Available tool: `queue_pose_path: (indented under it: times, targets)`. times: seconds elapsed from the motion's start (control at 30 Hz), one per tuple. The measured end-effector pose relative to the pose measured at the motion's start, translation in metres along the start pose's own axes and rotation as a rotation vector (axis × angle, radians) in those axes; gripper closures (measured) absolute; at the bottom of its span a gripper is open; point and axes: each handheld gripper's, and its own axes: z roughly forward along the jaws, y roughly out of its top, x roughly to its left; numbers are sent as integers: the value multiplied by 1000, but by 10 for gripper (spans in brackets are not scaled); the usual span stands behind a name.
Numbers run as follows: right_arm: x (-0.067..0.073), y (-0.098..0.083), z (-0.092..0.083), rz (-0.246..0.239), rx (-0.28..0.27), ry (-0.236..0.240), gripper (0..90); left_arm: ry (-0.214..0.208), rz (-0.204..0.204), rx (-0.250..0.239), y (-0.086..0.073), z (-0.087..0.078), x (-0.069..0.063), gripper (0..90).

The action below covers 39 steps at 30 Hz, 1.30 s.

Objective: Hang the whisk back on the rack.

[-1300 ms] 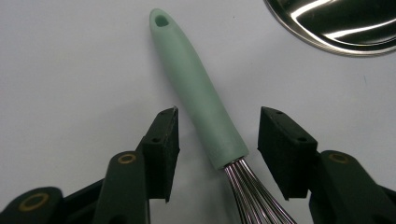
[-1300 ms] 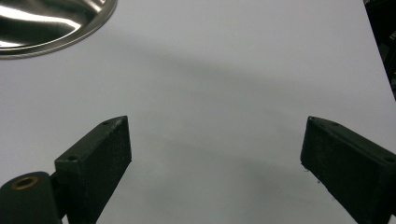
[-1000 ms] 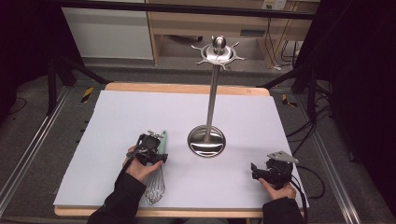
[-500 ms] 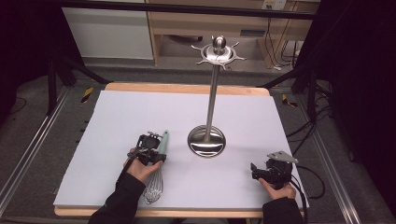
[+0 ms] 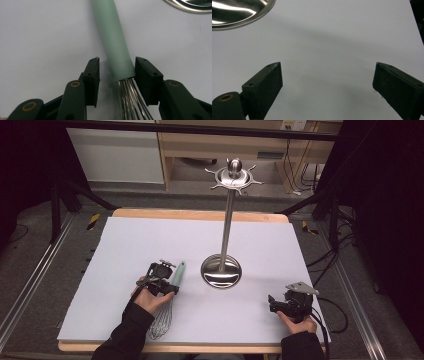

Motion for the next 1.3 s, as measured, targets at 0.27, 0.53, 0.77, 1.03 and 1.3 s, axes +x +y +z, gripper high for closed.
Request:
queue_pose_path:
  times: [0.27,0.53,0.77,1.03,1.3]
  targets:
    - [0,0,1,-1,1,3,94,19,-19,47,7,8,-3,587]
    - [0,0,1,3,3,6,94,31,-45,75,9,13,-6,649]
    - [0,0,1,1,3,5,95,10,-63,78,9,12,-3,667]
    - [0,0,1,3,3,6,95,-14,-36,21,7,-6,-3,688]
    - [0,0,1,4,3,4,94,-63,5,-72,-1,-29,-5,690]
